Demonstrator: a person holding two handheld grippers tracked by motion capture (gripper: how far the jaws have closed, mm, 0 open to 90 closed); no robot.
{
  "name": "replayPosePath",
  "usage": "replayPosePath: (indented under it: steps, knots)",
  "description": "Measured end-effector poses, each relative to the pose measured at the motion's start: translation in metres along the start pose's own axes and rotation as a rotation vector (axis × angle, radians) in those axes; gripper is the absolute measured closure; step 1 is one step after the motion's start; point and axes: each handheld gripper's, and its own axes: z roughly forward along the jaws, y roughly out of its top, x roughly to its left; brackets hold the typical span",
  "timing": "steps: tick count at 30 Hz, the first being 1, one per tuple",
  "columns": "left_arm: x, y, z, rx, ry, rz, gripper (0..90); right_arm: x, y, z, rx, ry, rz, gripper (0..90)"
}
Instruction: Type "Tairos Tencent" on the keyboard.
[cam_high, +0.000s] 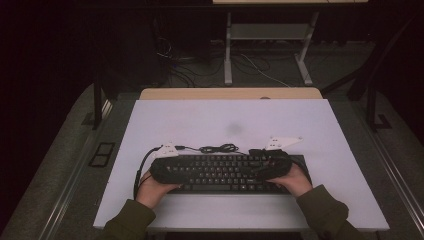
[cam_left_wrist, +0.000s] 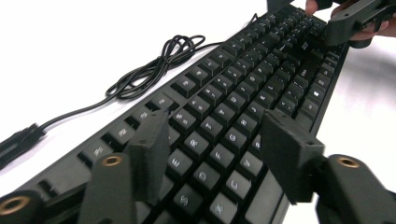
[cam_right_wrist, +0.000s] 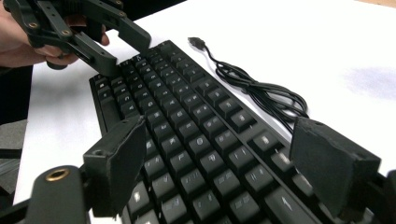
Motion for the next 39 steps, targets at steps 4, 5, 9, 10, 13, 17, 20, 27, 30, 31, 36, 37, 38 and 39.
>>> replayPosePath:
  steps: [4, 5, 9, 10, 13, 17, 20, 27, 30, 31, 36, 37, 38, 39]
  knots:
    - [-0.001, -0.005, -0.007, -0.008, 0.010, -0.008, 30.1, 0.000, -0.007, -0.013, -0.004, -0.016, -0.002, 17.6]
    - [-0.001, -0.006, -0.009, -0.007, 0.013, -0.006, 27.9, -0.001, -0.009, -0.017, -0.009, -0.020, -0.001, 17.5]
    - [-0.002, -0.009, -0.013, -0.010, 0.029, -0.004, 21.7, -0.002, -0.018, -0.032, -0.016, -0.039, 0.002, 17.5]
    - [-0.002, -0.010, -0.014, -0.009, 0.033, -0.005, 20.1, -0.003, -0.020, -0.036, -0.016, -0.046, -0.004, 17.5]
    - [-0.003, -0.012, -0.016, -0.014, 0.041, -0.009, 15.3, -0.004, -0.029, -0.046, -0.020, -0.066, -0.002, 17.5]
    - [-0.005, -0.014, -0.016, -0.014, 0.050, -0.012, 11.6, -0.006, -0.040, -0.058, -0.013, -0.086, 0.008, 16.4]
    - [-0.005, -0.015, -0.017, -0.013, 0.053, -0.014, 7.9, -0.008, -0.045, -0.066, -0.011, -0.100, 0.012, 16.4]
    - [-0.005, -0.016, -0.016, -0.002, 0.047, -0.015, 1.4, -0.012, -0.055, -0.079, -0.012, -0.136, -0.002, 16.4]
    - [-0.005, -0.016, -0.015, 0.004, 0.050, -0.015, 0.0, -0.012, -0.059, -0.084, -0.014, -0.142, 0.009, 16.4]
    - [-0.006, -0.016, -0.015, 0.004, 0.050, -0.014, 0.0, -0.013, -0.060, -0.085, -0.012, -0.145, 0.004, 16.4]
    - [-0.006, -0.016, -0.015, 0.006, 0.048, -0.009, 0.0, -0.014, -0.065, -0.091, -0.009, -0.154, 0.014, 16.4]
    - [-0.006, -0.015, -0.015, 0.007, 0.048, -0.011, 0.0, -0.014, -0.066, -0.092, -0.010, -0.156, 0.016, 16.4]
    - [-0.006, -0.015, -0.015, 0.007, 0.049, -0.011, 0.0, -0.014, -0.066, -0.093, -0.011, -0.155, 0.014, 16.4]
    - [-0.006, -0.015, -0.015, 0.008, 0.048, -0.011, 0.0, -0.014, -0.066, -0.093, -0.010, -0.156, 0.015, 16.3]
